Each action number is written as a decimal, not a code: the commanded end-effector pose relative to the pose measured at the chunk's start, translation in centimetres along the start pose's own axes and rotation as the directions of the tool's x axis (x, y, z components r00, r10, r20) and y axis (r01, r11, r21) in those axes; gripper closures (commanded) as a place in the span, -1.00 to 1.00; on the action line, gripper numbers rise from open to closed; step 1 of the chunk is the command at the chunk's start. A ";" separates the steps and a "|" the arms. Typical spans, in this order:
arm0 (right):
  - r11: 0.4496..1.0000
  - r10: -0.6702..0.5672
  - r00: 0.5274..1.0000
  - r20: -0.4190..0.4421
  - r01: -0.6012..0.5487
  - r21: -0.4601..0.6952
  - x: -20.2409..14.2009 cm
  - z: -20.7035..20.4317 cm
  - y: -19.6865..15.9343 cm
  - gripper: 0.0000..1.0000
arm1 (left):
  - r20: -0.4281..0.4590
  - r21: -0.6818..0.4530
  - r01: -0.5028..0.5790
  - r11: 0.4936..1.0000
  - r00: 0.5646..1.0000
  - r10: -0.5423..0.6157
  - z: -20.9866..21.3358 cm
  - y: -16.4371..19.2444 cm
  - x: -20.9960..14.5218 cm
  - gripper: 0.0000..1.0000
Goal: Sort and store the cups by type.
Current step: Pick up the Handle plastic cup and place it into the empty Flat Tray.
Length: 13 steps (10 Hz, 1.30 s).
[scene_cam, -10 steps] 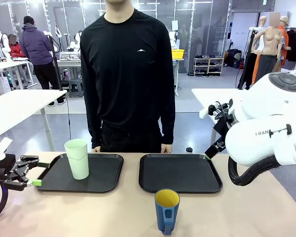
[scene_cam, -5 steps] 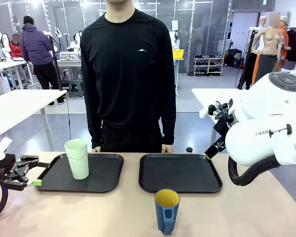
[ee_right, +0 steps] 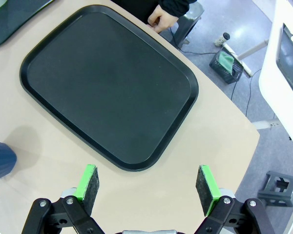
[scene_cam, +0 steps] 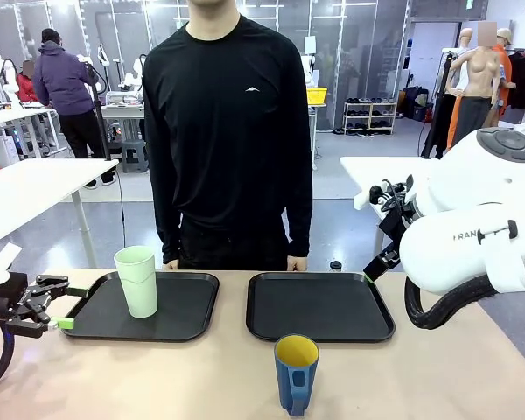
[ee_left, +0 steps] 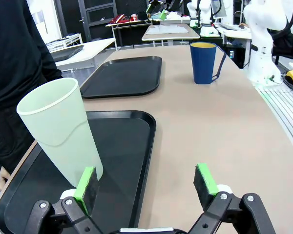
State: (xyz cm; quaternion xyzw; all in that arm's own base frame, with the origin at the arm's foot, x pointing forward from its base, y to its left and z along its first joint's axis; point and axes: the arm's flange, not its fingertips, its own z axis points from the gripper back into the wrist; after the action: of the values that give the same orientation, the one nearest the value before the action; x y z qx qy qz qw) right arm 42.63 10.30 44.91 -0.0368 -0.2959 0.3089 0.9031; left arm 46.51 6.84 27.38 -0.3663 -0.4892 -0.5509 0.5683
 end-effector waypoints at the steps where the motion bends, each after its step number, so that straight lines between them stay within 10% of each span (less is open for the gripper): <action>1: 1.000 -0.001 1.000 0.000 0.001 0.001 0.0 0.0 -0.1 -1.00 | -0.007 -0.003 0.001 1.000 1.000 -0.001 -0.1 0.5 0.0 -1.00; 13: 1.000 -0.001 1.000 0.000 0.001 0.001 0.0 0.0 -0.1 -1.00 | -0.007 -0.003 0.001 1.000 1.000 -0.001 -0.1 0.5 0.0 -1.00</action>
State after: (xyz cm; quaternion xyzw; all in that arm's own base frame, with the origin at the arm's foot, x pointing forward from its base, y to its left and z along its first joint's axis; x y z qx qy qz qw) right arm 42.63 10.30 44.91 -0.0368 -0.2959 0.3089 0.9031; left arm 46.51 6.84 27.38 -0.3663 -0.4893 -0.5508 0.5684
